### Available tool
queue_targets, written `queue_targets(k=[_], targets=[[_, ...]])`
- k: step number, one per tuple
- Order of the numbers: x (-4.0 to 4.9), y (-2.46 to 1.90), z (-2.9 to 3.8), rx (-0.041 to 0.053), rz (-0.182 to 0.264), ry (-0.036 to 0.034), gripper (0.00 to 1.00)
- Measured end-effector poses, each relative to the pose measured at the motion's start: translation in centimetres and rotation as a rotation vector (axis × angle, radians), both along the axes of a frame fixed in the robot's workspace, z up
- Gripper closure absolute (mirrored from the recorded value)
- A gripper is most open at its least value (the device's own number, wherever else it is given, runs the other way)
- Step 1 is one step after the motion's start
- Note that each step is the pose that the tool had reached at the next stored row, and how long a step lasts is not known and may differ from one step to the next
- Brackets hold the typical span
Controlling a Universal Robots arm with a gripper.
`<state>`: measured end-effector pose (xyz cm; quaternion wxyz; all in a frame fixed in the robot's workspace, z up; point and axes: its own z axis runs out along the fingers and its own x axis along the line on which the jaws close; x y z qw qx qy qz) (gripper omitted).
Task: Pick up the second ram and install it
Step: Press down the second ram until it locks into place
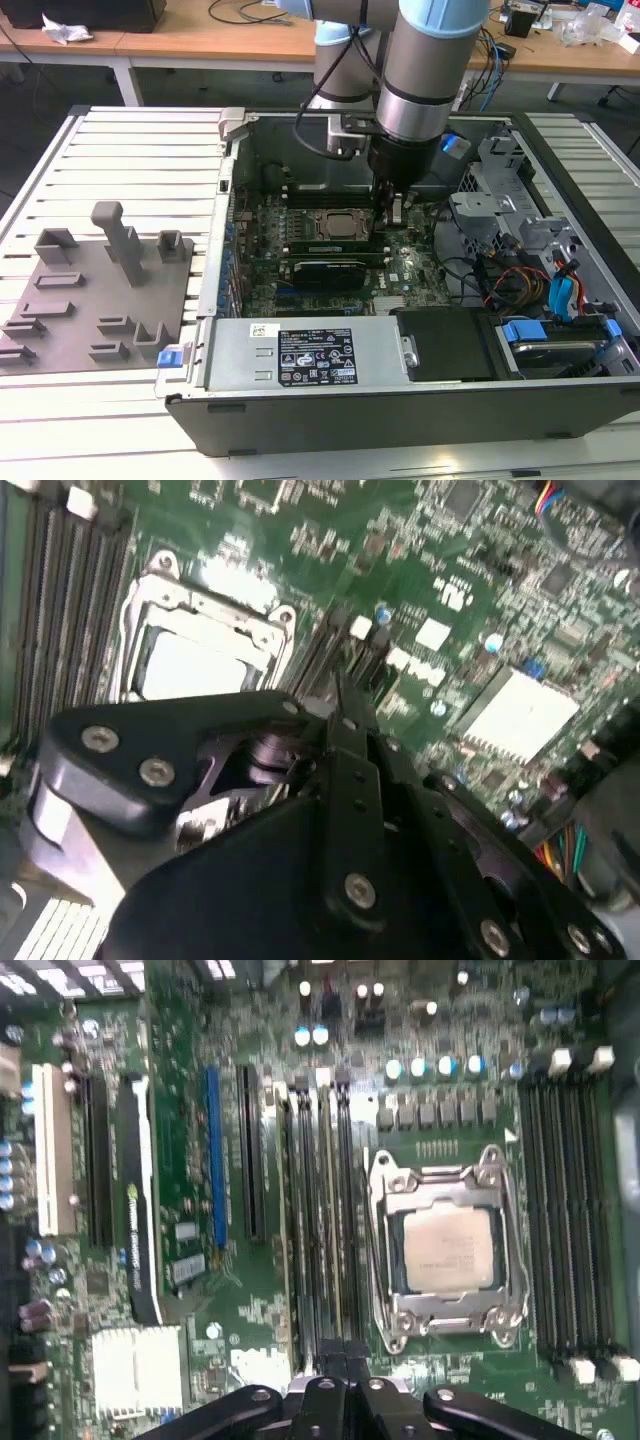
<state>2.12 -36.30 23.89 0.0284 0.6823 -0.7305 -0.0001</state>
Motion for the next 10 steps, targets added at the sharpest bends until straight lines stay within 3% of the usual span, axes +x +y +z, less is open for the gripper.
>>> queue_targets(k=[2, 4, 5, 7, 10], targets=[[0.01, -0.01, -0.98, -0.0012, 0.001, 0.0017, 0.89], [0.01, -0.02, -1.14, -0.0009, 0.001, 0.0021, 0.89], [0.0, 0.0, -1.07, 0.0005, 0.002, 0.0014, 0.89], [-0.24, 0.01, 0.0, 0.0002, 0.002, -0.0044, 0.89], [-1.64, 0.0, 0.01, 0.0003, 0.002, -0.0116, 0.89]])
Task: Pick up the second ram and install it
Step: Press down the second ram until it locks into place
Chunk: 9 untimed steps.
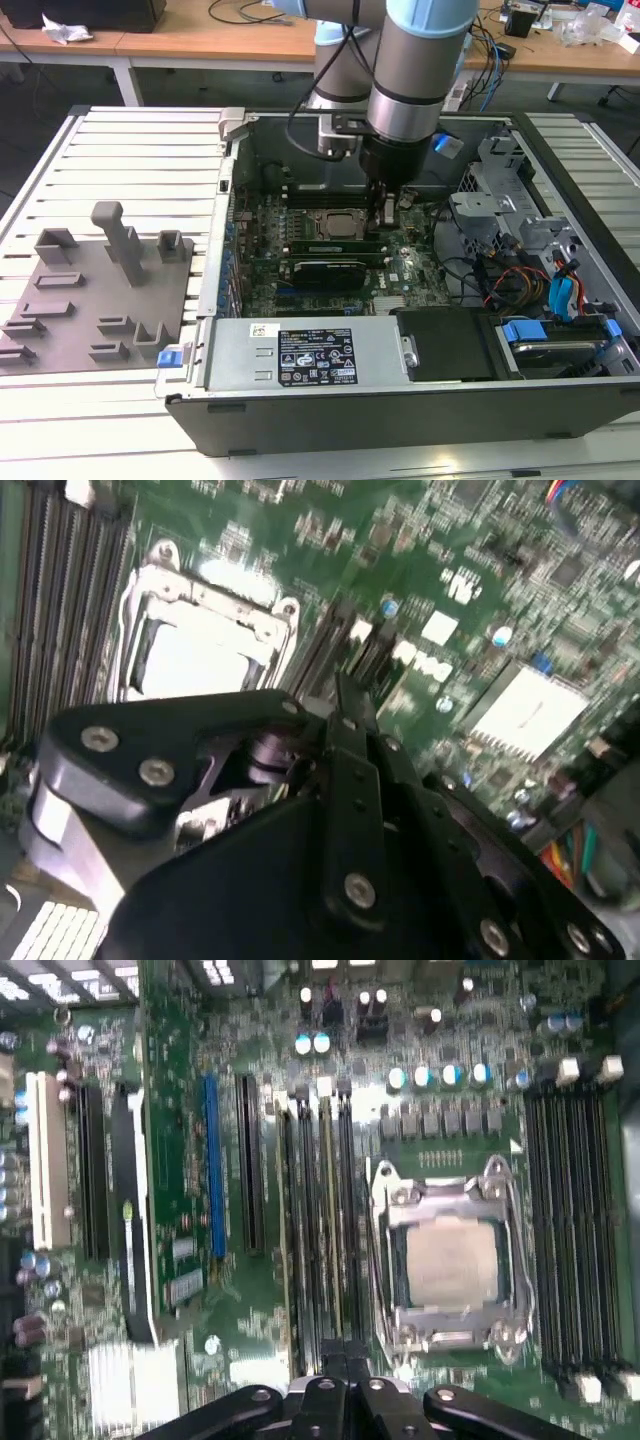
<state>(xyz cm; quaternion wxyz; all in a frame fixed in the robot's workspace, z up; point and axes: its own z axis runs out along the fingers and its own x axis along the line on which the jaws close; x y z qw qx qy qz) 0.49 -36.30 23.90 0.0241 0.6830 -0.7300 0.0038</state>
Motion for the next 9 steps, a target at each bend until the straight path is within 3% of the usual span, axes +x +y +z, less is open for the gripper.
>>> queue_targets(k=[4, 7, 8, 9], targets=[[-2.08, 0.0, -0.07, 0.0, 0.0, -0.003, 0.89], [-4.81, 0.0, -0.21, 0.0001, 0.0, -0.0059, 0.89], [-6.36, 0.0, -0.29, 0.0, 0.0, -0.0078, 0.89], [-7.25, 0.0, -0.35, 0.0, 0.0, -0.0092, 0.89]])
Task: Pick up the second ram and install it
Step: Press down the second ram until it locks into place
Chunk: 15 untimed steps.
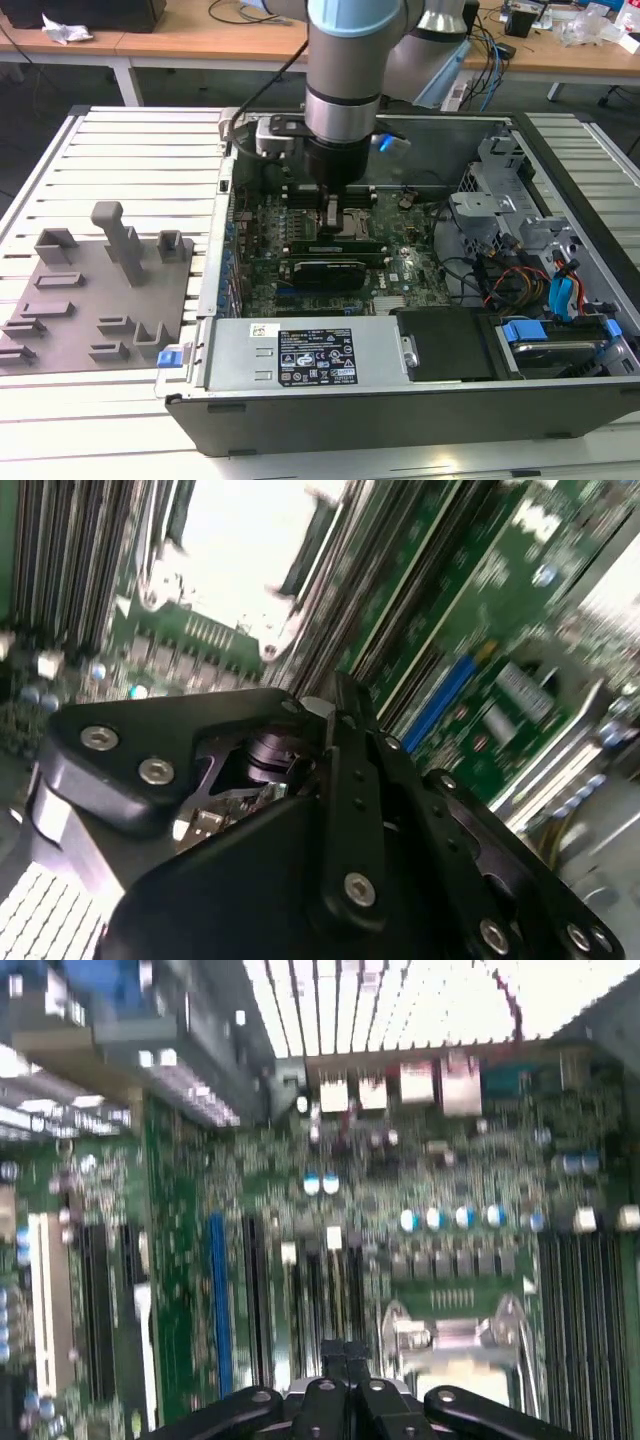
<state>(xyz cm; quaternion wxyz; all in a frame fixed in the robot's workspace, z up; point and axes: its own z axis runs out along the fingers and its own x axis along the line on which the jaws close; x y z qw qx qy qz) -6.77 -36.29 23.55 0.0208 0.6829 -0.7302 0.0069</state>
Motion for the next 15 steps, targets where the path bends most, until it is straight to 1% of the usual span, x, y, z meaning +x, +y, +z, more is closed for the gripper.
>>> queue_targets(k=[1, 2, 8, 10, 11, 12, 14, 15], targets=[[-1.03, 0.0, -0.08, 0.0001, 0.0, -0.0024, 0.89], [-1.47, 0.0, -0.2, 0.0001, 0.0, -0.0033, 0.89], [-1.6, 0.0, -0.77, -0.0003, 0.0, -0.003, 0.89], [-1.57, 0.03, -0.52, 0.0022, 0.0, -0.0049, 0.89], [-1.52, 0.02, -0.3, 0.0014, 0.0, -0.004, 0.89], [-1.14, 0.0, -0.13, 0.0021, 0.0, -0.0024, 0.89], [-0.19, 0.0, -0.08, 0.0023, 0.0, 0.0024, 0.89], [0.88, 0.01, -0.06, 0.0025, 0.0, 0.0091, 0.89]])
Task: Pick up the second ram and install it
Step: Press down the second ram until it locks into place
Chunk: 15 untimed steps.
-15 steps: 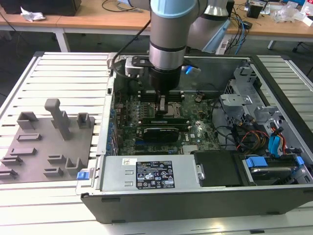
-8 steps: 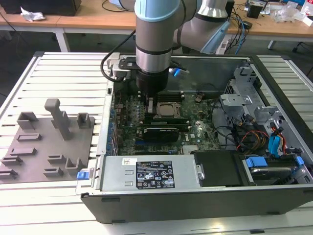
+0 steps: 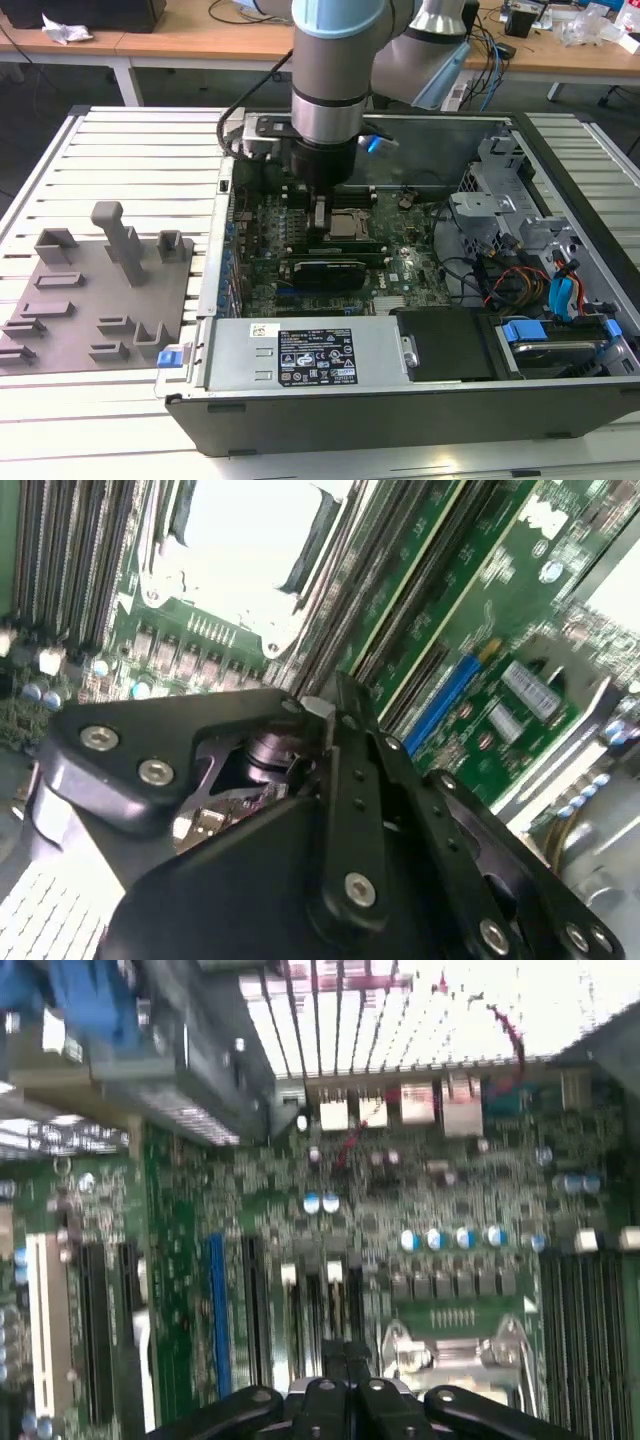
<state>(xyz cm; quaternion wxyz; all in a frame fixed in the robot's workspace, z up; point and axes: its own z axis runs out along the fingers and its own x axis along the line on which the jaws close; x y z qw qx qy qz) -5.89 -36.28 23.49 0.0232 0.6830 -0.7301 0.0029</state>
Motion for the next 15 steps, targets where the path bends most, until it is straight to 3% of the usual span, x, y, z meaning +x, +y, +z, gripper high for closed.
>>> queue_targets(k=[1, 2, 5, 6, 7, 9, 15], targets=[[1.04, 0.06, 0.06, 0.0003, 0.0, 0.0054, 0.89], [1.39, 0.1, 0.22, 0.0005, 0.0, 0.0057, 0.89], [1.62, 0.2, 1.76, 0.0007, 0.0, 0.0057, 0.89], [1.64, 0.23, 2.74, 0.0005, 0.0, 0.0058, 0.89], [1.69, 0.29, 4.15, 0.0005, 0.0, 0.0058, 0.89], [1.71, 0.33, 5.41, 0.0, 0.0, 0.0058, 0.89], [1.7, 0.33, 5.49, -0.0001, 0.0, 0.0058, 0.89]])
